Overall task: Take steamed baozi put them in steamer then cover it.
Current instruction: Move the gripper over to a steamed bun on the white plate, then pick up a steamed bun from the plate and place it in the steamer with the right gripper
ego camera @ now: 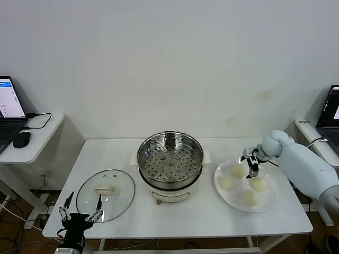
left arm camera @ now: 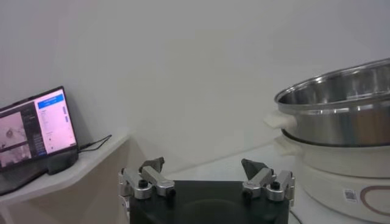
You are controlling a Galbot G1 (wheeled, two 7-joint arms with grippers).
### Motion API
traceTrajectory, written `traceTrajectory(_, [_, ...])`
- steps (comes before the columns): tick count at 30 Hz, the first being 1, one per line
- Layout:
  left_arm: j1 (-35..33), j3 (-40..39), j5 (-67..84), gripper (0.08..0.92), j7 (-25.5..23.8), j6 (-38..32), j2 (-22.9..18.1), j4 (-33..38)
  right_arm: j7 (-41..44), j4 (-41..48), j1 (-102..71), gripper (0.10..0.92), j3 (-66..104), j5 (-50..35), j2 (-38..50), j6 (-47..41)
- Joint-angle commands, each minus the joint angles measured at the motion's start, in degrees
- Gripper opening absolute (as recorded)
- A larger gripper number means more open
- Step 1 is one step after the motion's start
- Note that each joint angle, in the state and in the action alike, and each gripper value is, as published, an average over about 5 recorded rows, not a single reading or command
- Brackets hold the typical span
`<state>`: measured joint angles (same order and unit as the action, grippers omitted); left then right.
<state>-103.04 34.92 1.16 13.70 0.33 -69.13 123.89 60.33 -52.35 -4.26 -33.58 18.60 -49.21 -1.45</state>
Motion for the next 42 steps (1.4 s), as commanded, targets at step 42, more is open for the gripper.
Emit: traceTrajectory(42, [0.02, -0.46, -0.71, 0.823, -0.17, -1.50, -0.28, 1.06, 0.34, -19.70, 12.92, 0.518, -9.17, -13.60, 14.32, -1.47])
